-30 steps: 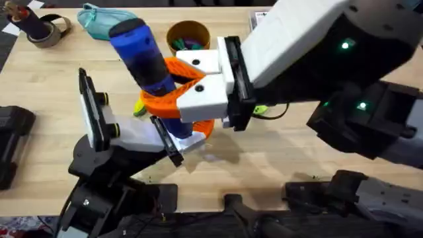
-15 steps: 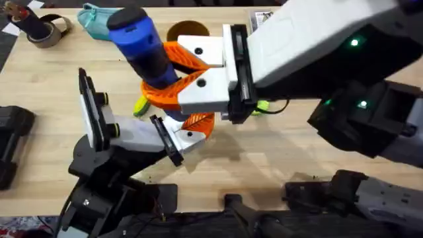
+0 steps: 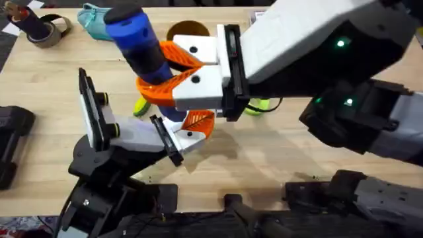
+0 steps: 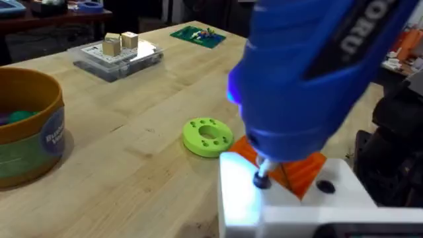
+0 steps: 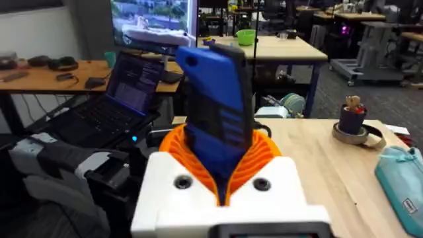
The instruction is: Pick up the gripper from the table and insert it into the empty holder that is missing its gripper. Then pick up a screw, insert it into the mounting hole, and use the screwdriver to tighten it. Finally, clean up the table by picking up the vegetable and placing it into the bucket.
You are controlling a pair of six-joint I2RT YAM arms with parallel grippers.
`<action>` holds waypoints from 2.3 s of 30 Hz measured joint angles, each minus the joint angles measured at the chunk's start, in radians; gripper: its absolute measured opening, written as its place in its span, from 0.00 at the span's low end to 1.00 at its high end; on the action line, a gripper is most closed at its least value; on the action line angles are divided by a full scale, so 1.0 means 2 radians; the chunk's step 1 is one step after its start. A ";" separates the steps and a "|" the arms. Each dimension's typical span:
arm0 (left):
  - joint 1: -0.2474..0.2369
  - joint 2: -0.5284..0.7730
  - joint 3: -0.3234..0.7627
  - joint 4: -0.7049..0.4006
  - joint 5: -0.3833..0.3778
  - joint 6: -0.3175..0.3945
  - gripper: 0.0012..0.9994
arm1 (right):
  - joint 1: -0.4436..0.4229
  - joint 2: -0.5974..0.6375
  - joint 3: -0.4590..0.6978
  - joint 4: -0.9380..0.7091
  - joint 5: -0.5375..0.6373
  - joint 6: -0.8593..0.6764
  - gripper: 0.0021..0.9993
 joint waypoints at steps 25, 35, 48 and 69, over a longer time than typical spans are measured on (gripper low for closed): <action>0.000 0.000 0.000 0.000 0.000 0.000 0.01 | 0.000 0.002 0.000 -0.006 0.020 0.009 0.03; 0.000 0.000 0.000 0.000 -0.001 0.000 0.01 | 0.000 0.009 0.000 -0.003 0.023 0.010 0.03; 0.000 0.000 0.000 0.000 -0.001 0.000 0.01 | -0.002 0.010 0.000 0.007 0.023 0.011 0.03; 0.000 0.000 0.000 0.000 -0.002 0.000 0.01 | -0.002 0.010 0.000 -0.011 0.023 0.011 0.03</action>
